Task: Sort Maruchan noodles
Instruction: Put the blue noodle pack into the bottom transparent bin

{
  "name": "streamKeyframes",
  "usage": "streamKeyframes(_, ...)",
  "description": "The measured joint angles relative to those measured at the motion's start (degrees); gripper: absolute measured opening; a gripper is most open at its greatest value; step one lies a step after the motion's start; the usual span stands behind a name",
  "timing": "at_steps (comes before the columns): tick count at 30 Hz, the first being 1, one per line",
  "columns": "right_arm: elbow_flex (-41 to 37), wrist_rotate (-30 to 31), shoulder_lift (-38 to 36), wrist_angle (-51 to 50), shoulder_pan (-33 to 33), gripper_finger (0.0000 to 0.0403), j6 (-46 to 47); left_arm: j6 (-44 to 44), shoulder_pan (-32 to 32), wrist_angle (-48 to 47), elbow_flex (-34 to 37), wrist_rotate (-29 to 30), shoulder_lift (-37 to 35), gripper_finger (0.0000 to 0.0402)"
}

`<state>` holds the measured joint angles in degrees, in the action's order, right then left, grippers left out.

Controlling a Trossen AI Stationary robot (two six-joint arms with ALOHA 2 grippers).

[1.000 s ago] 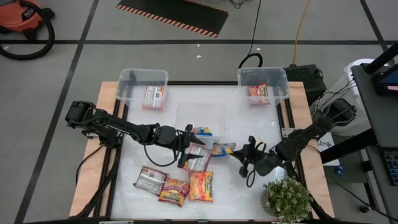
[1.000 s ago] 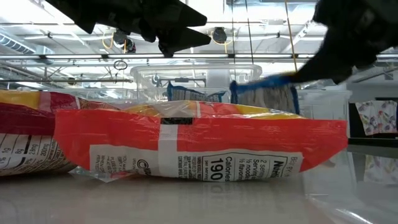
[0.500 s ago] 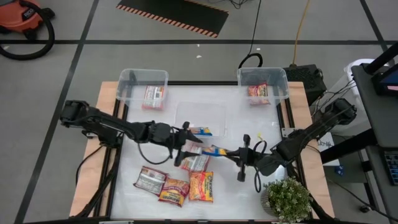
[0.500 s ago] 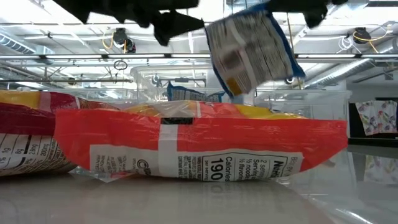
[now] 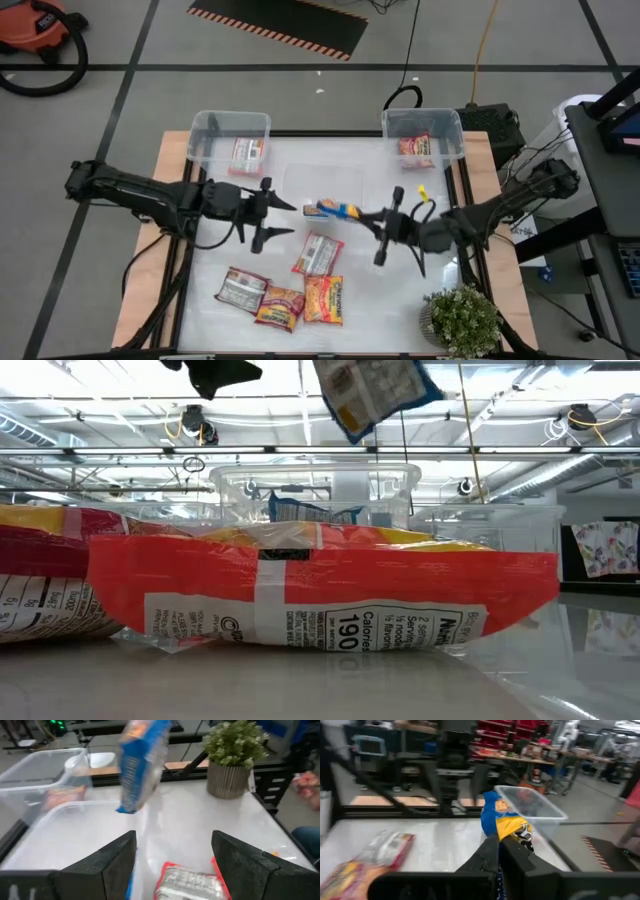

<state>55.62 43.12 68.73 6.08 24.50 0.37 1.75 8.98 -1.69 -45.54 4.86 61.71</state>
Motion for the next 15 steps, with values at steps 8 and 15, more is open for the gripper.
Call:
streamKeyframes(8,0.37,-11.17,3.19,5.94,-12.08,0.0,-2.29,1.45,-0.45,-1.43,0.0,0.99,-0.72,0.0262)
streamKeyframes(15,0.39,-16.34,9.01,6.87,-19.22,0.0,-1.21,1.36,-0.67,-3.89,0.0,1.23,-0.72,0.0262)
